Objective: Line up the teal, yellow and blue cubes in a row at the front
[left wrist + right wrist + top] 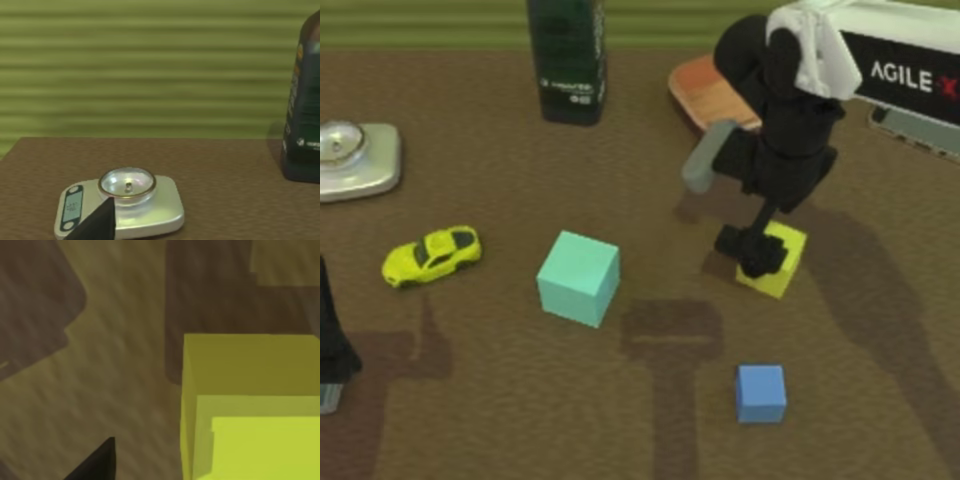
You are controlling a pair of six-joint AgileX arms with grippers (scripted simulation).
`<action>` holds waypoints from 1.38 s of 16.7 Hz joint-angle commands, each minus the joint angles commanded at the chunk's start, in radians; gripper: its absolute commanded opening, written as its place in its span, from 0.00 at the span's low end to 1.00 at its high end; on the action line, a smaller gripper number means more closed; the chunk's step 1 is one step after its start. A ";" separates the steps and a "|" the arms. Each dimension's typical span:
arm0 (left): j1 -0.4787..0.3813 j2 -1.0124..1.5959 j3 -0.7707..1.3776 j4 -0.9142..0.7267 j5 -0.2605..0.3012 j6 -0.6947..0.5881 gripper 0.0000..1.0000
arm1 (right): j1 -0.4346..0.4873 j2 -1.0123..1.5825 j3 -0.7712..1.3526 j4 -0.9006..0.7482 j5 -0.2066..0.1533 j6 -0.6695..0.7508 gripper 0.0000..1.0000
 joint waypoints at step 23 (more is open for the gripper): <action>0.000 0.000 0.000 0.000 0.000 0.000 1.00 | 0.000 0.065 -0.116 0.180 0.001 0.000 0.00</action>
